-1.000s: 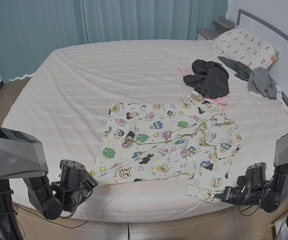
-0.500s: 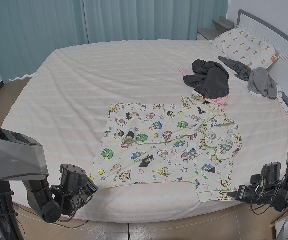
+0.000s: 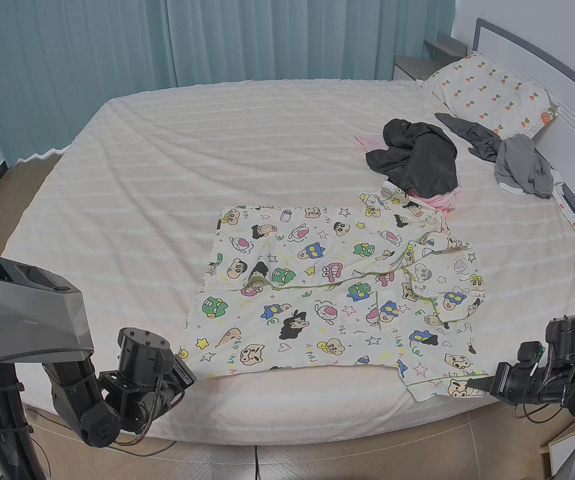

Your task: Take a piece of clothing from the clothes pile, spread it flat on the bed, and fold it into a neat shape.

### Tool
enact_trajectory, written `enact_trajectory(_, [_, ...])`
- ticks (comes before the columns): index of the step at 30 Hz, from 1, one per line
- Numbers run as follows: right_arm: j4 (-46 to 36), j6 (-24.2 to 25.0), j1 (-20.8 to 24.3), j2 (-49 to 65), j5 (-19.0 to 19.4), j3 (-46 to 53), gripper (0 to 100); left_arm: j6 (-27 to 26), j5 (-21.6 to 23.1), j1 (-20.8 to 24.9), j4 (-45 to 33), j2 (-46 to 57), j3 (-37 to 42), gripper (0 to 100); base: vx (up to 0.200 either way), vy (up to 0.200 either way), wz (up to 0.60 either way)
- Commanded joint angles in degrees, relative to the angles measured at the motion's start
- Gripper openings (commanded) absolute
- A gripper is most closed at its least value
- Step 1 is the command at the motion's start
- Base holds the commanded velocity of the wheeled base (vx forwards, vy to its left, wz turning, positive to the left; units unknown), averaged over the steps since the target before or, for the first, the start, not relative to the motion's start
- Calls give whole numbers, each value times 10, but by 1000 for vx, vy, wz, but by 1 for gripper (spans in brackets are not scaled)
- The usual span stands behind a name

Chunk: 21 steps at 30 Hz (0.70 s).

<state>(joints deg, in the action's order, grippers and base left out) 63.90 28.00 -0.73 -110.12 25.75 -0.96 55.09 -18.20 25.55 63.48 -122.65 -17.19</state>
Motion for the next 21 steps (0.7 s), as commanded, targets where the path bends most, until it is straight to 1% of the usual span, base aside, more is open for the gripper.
enact_trajectory(1, [-20,0,-2,104,8,10,0,-1,0,17,-1,34,7,0,0,0,0])
enact_trajectory(3, [-21,2,-2,121,8,10,0,1,2,18,-5,53,6,0,0,0,0])
enact_trajectory(8, [-26,3,-7,155,8,10,0,-1,-2,29,-3,51,14,0,0,0,0])
enact_trajectory(12, [-91,0,-9,191,11,10,0,1,3,29,-5,59,19,0,0,0,0])
enact_trajectory(15, [-110,5,-24,239,33,10,0,-2,-2,25,1,55,15,0,0,0,0])
enact_trajectory(16, [-110,5,-24,239,33,10,0,-2,-2,25,1,55,15,0,0,0,0])
enact_trajectory(19, [-160,2,-28,264,40,10,0,-7,2,26,-4,52,20,0,0,0,0])
enact_trajectory(21, [-176,2,-28,277,41,10,0,-15,-2,27,2,36,19,0,0,0,0])
